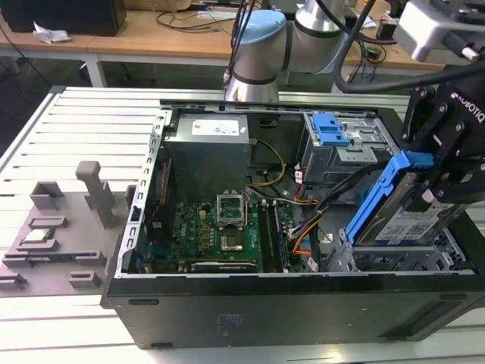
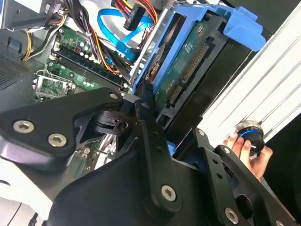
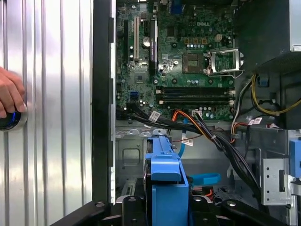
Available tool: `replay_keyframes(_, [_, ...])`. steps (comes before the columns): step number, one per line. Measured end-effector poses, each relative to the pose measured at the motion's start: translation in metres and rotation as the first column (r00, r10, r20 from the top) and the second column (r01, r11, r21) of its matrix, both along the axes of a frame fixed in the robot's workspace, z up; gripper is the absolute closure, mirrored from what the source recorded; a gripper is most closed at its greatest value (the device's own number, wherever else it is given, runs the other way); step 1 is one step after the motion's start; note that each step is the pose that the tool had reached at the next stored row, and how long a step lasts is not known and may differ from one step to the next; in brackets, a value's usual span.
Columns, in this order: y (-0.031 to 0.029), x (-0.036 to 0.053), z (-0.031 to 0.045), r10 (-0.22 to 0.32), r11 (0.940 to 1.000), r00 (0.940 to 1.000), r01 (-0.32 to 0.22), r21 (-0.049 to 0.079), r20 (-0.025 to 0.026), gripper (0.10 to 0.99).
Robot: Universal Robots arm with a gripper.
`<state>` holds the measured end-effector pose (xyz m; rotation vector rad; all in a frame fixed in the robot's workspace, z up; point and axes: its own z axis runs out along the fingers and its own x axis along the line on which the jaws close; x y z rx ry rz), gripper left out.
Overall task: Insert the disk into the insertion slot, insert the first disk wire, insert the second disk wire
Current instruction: 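Insert the disk into the insertion slot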
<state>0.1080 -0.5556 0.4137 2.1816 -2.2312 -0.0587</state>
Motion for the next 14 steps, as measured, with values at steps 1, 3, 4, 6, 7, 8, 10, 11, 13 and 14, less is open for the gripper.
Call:
replay_keyframes(1, [0.0000,0.0000,-0.0020,0.000,1.0000,1.0000,0.000,0.000,-0.0001,0.725])
replay_keyframes(3, [0.0000,0.0000,-0.0055,0.000,1.0000,1.0000,0.000,0.000,-0.0002,0.725])
replay_keyframes(4, [0.0000,0.0000,-0.0082,0.000,1.0000,1.0000,0.000,0.000,-0.0003,0.725])
replay_keyframes(6, [0.0000,0.0000,-0.0143,0.000,1.0000,1.0000,0.000,0.000,-0.0005,0.725])
replay_keyframes(7, [0.0000,0.0000,-0.0179,0.000,1.0000,1.0000,0.000,0.000,-0.0006,0.725])
replay_keyframes(8, [0.0000,0.0000,-0.0199,0.000,1.0000,1.0000,0.000,0.000,-0.0006,0.725])
replay_keyframes(10, [-0.0001,0.0000,-0.0254,0.000,1.0000,1.0000,0.000,0.000,-0.0007,0.725])
replay_keyframes(11, [0.0000,0.0000,-0.0281,0.000,1.0000,1.0000,0.000,0.000,-0.0008,0.725])
replay_keyframes(13, [0.0000,0.0000,-0.0310,0.000,1.0000,1.0000,0.000,0.000,-0.0008,0.725])
replay_keyframes(14, [0.0000,0.0000,-0.0317,0.000,1.0000,1.0000,0.000,0.000,-0.0008,0.725])
